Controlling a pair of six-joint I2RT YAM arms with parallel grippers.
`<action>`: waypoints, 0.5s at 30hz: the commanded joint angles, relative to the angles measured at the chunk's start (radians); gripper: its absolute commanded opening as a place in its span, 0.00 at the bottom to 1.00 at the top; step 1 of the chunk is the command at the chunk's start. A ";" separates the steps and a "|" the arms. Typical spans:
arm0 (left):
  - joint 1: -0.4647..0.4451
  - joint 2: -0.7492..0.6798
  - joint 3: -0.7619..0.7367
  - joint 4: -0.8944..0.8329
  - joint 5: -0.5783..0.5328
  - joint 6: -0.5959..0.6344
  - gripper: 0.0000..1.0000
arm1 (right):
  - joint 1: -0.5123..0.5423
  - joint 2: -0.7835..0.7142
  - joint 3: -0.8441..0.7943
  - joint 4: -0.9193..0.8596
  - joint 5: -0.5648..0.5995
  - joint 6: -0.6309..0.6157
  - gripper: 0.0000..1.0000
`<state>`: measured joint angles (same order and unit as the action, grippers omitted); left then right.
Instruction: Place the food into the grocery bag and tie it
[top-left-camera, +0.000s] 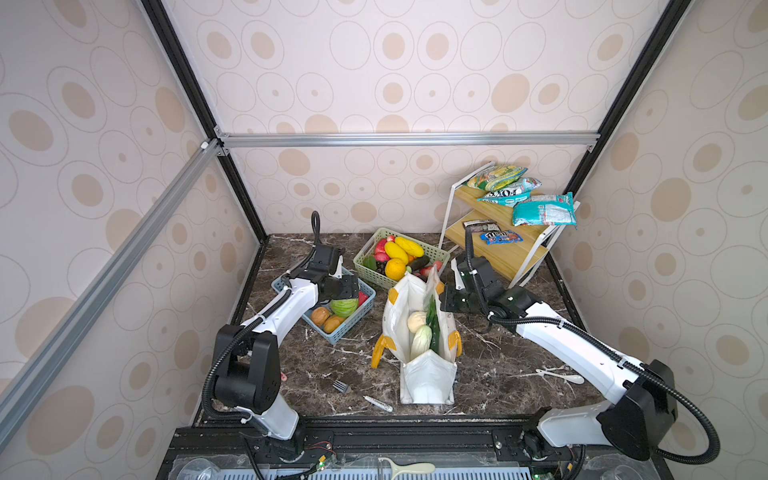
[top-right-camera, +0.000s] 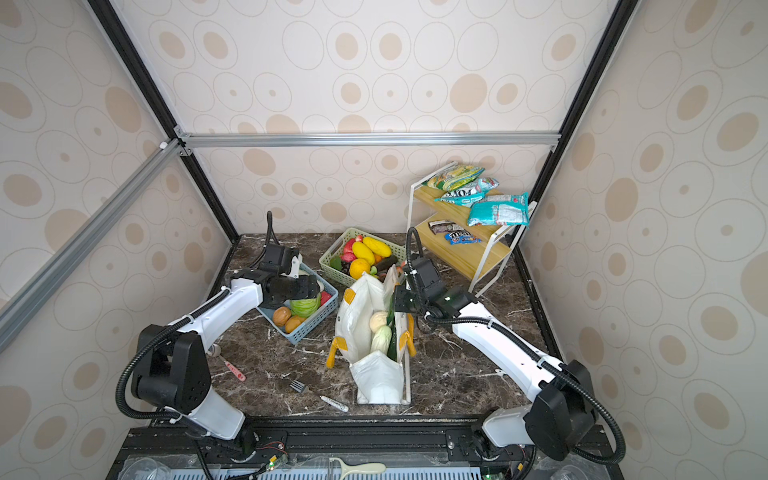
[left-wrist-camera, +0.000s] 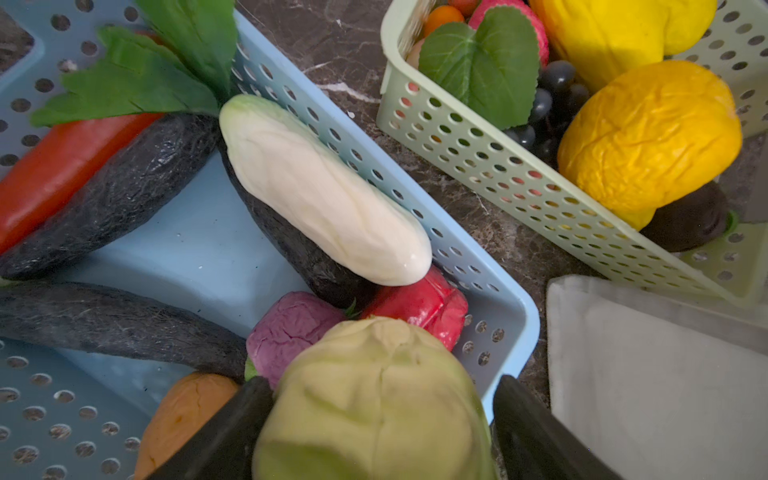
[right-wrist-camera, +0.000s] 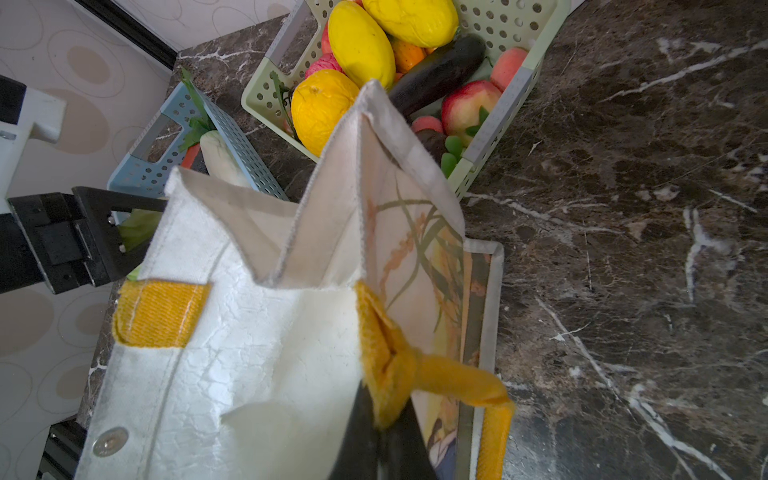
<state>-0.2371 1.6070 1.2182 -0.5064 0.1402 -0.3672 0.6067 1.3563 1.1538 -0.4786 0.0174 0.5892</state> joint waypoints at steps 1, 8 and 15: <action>-0.008 -0.023 0.061 -0.038 -0.036 0.017 0.88 | 0.007 -0.016 -0.001 0.017 0.018 -0.008 0.00; -0.006 -0.041 0.113 -0.063 -0.052 0.025 0.99 | 0.007 -0.017 -0.007 0.021 0.019 -0.007 0.00; 0.026 -0.020 0.144 -0.063 -0.054 0.034 0.98 | 0.007 -0.029 -0.019 0.020 0.031 -0.004 0.00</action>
<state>-0.2249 1.5967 1.3201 -0.5434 0.0986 -0.3542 0.6067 1.3540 1.1481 -0.4763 0.0227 0.5861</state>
